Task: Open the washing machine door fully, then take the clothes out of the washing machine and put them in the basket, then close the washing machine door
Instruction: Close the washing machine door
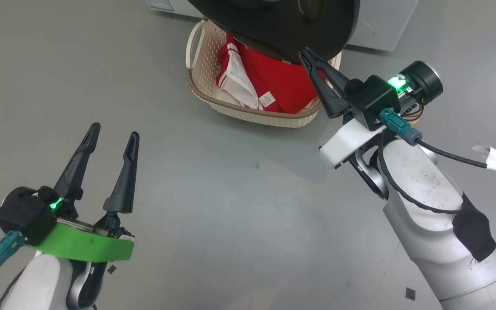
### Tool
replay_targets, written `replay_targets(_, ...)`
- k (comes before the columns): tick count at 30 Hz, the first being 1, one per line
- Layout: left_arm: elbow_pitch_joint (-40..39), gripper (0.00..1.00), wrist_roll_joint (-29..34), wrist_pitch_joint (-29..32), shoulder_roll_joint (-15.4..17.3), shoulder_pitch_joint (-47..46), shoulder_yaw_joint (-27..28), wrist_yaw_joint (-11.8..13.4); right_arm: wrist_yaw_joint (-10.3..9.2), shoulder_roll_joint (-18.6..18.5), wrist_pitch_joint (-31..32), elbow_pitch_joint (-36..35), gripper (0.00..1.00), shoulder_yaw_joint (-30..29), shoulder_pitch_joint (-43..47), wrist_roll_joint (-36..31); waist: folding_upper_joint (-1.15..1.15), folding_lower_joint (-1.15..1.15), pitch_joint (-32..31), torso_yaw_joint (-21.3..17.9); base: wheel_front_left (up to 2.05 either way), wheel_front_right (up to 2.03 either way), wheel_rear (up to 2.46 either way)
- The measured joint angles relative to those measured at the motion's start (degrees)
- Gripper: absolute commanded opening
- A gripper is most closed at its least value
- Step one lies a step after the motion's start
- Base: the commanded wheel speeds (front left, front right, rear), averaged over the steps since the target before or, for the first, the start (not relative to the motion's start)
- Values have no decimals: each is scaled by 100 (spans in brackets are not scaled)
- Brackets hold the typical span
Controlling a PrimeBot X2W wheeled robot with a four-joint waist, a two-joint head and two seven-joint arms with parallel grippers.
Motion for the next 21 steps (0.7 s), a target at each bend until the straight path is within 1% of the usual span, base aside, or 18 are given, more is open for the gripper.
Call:
replay_targets(11, -76, 100, -290, 1, -1, -296, -53, 0, 0, -66, 4, 422, 0, -4, -605, -49, 0, 0, 511, 248, 0, 0, 0)
replay_targets(21, -89, 100, -349, 0, -5, -538, -65, 0, 0, -181, -65, 734, 0, -177, -1121, -49, 0, 0, 846, 450, 0, 0, 0)
